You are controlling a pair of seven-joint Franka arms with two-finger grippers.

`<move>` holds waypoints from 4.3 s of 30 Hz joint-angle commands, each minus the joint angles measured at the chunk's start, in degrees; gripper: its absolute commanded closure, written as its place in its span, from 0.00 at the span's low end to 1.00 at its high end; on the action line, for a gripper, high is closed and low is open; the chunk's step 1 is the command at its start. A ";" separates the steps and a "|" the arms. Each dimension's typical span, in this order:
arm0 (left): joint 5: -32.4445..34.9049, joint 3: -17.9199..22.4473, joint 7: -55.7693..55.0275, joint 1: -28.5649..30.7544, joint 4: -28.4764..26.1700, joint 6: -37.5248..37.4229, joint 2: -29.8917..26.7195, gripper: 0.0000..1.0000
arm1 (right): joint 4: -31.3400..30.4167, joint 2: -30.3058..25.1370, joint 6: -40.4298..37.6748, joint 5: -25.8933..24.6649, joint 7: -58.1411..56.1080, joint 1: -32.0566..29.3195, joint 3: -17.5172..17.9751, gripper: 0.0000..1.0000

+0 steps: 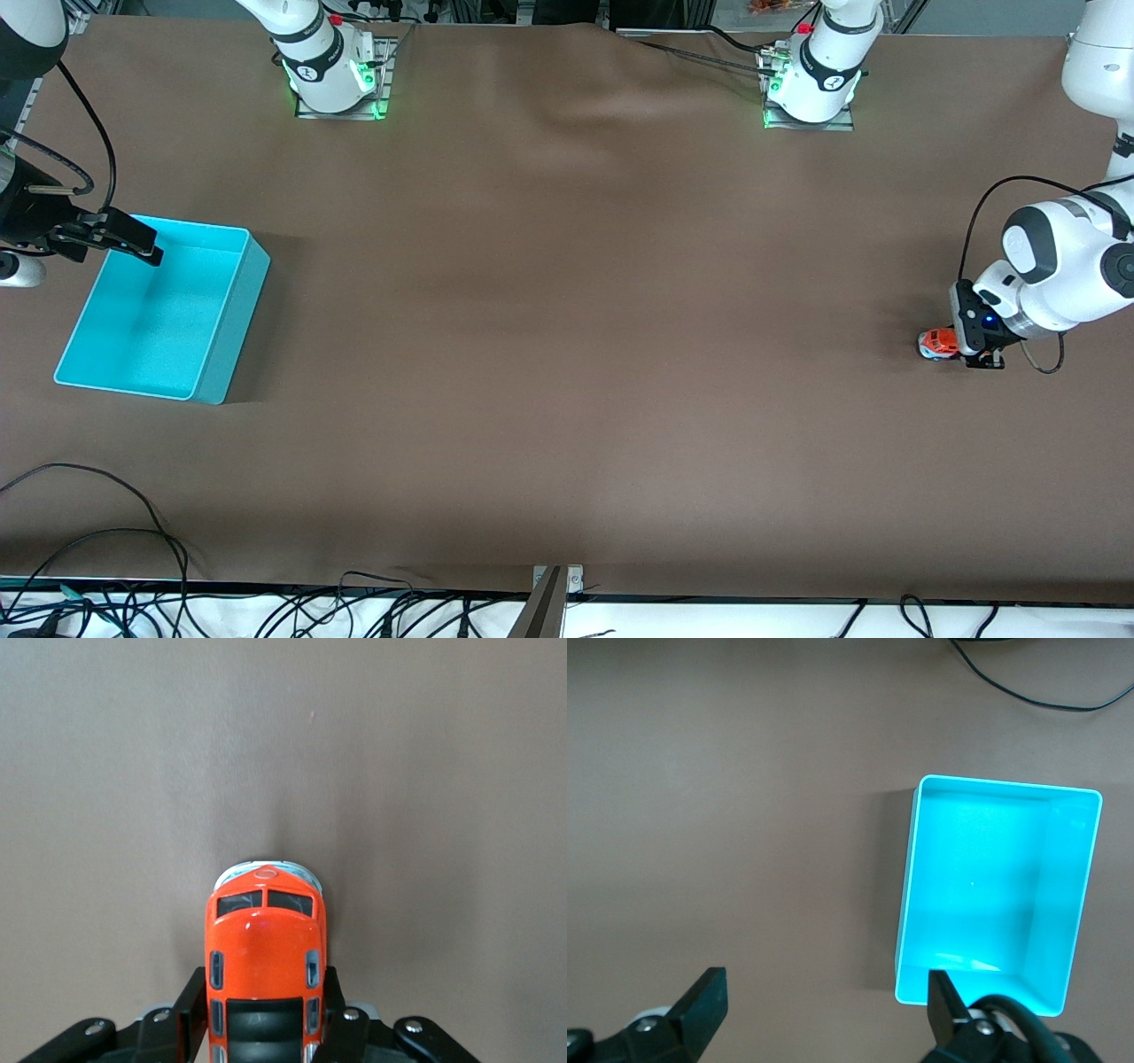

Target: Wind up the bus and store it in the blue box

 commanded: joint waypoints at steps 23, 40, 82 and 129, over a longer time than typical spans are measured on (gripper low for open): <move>5.40 0.77 6.08 6.52 3.19 -0.28 4.97 0.86 | 1.39 0.54 -0.28 0.68 -0.18 -0.42 0.10 0.00; 5.40 0.95 10.03 8.01 4.60 -0.28 6.12 0.86 | 1.39 0.54 -0.28 0.68 -0.18 -0.42 0.10 0.00; 4.52 0.95 13.38 12.84 6.71 -0.28 8.31 0.74 | 1.39 0.54 -0.28 0.76 -0.09 -0.42 0.10 0.00; 4.87 -18.38 -23.00 9.50 27.80 -35.87 -3.20 0.00 | 1.39 0.54 -0.28 0.68 -0.18 -0.42 0.10 0.00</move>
